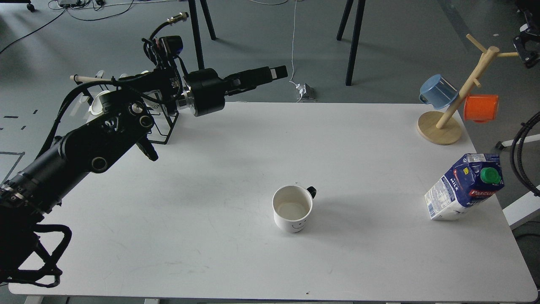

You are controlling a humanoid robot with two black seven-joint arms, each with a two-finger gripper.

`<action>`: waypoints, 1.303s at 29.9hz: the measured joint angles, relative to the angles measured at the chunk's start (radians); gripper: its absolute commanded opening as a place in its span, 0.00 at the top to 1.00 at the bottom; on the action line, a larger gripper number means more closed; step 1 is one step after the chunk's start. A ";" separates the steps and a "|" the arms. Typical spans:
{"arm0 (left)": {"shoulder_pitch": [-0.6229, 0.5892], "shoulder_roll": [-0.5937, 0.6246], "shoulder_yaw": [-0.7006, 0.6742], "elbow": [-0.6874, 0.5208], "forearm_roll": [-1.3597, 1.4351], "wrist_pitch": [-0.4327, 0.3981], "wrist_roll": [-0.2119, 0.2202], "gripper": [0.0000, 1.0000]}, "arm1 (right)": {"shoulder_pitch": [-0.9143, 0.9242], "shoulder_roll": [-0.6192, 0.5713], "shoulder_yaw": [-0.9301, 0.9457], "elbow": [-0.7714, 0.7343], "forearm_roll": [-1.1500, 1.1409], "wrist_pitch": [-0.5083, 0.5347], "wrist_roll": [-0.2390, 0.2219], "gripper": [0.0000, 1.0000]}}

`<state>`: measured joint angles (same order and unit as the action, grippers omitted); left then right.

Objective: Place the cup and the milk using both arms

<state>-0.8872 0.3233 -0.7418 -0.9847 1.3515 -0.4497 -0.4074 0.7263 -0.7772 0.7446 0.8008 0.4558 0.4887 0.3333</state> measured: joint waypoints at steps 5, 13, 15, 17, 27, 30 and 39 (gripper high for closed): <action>0.000 0.063 -0.056 0.042 -0.322 0.035 -0.002 0.00 | -0.074 -0.093 0.001 0.089 0.003 0.000 0.002 0.00; 0.000 0.126 -0.119 0.175 -0.694 0.034 -0.002 0.00 | -0.279 -0.226 0.005 0.194 0.085 0.000 0.007 0.00; 0.001 0.142 -0.134 0.220 -0.830 0.028 0.001 0.00 | -0.336 -0.255 0.005 0.202 0.104 0.000 0.010 0.00; 0.001 0.160 -0.138 0.259 -0.959 0.026 0.002 0.00 | -0.387 -0.274 0.005 0.204 0.116 0.000 0.013 0.00; 0.004 0.227 -0.138 0.395 -1.268 0.005 0.005 0.00 | -0.694 -0.327 0.004 0.216 0.189 0.000 0.027 0.00; 0.005 0.254 -0.141 0.390 -1.296 -0.008 0.005 0.00 | -0.788 -0.328 0.002 0.230 0.191 0.000 0.054 0.00; 0.006 0.268 -0.131 0.386 -1.302 -0.017 0.037 0.00 | -0.963 -0.306 -0.007 0.375 0.185 0.000 0.141 0.00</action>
<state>-0.8807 0.5910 -0.8723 -0.5984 0.0492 -0.4663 -0.3703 -0.2372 -1.0834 0.7380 1.1757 0.6408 0.4887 0.4743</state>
